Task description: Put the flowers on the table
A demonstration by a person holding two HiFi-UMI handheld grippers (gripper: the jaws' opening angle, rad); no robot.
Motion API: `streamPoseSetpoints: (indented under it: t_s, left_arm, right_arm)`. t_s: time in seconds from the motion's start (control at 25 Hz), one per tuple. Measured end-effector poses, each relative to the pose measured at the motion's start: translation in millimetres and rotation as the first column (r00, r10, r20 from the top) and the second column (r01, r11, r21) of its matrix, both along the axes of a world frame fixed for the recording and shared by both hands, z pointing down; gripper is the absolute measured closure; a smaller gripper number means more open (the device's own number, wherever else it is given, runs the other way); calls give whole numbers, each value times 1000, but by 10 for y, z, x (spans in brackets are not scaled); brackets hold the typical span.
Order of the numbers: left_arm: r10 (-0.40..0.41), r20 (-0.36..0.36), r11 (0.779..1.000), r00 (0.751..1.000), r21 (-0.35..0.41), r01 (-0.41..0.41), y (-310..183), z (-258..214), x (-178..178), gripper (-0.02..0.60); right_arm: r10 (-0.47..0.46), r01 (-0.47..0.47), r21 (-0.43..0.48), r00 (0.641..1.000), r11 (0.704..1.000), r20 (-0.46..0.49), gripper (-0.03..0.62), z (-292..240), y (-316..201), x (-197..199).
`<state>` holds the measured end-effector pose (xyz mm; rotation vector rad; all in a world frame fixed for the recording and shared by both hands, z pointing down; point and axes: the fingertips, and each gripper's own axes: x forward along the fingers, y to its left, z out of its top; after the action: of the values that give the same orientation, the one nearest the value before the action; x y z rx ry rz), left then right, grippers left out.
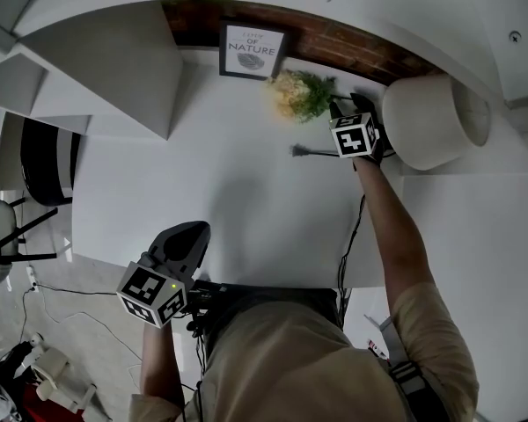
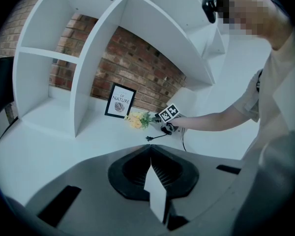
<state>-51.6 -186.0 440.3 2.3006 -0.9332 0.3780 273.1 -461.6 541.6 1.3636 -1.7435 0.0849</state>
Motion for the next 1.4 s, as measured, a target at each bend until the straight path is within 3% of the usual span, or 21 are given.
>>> streamPoseSetpoints:
  t_s: [0.16,0.52,0.6,0.68,0.76,1.2,1.4]
  left_arm:
    - [-16,-8,999,1000,37,16,-97,-42,-56,572]
    - [-50,-25,996,998,79,52,-95,-85,-305,572]
    - [-39,-3,995,999,93,39,-97,-73,-328,572]
    - [-28,7,994,1000,103,27,-75,-66,-349,572]
    - [-21,-11,994,1000,102,22,-37,-55,-371,572]
    - [12,-39,990,999,138,-7,-83,-162,-411,572]
    - [42,-54,984,998,175,-32,-86,-258,-360,573]
  right_arm:
    - [5,-8,23,993,1000,116,398,-170,102,-153]
    - [-81,84,-3,963,996,256,399,-380,747,-772]
    - [-100,114,-22,939,993,329,420,-427,882,-952]
    - [-98,123,-40,915,992,393,530,-460,1000,-1093]
    - [-95,128,-50,900,990,426,553,-492,1090,-1191]
    - [-138,199,-59,835,978,533,566,-776,1459,-1560]
    - [-111,202,-71,761,977,639,568,-879,1642,-1677]
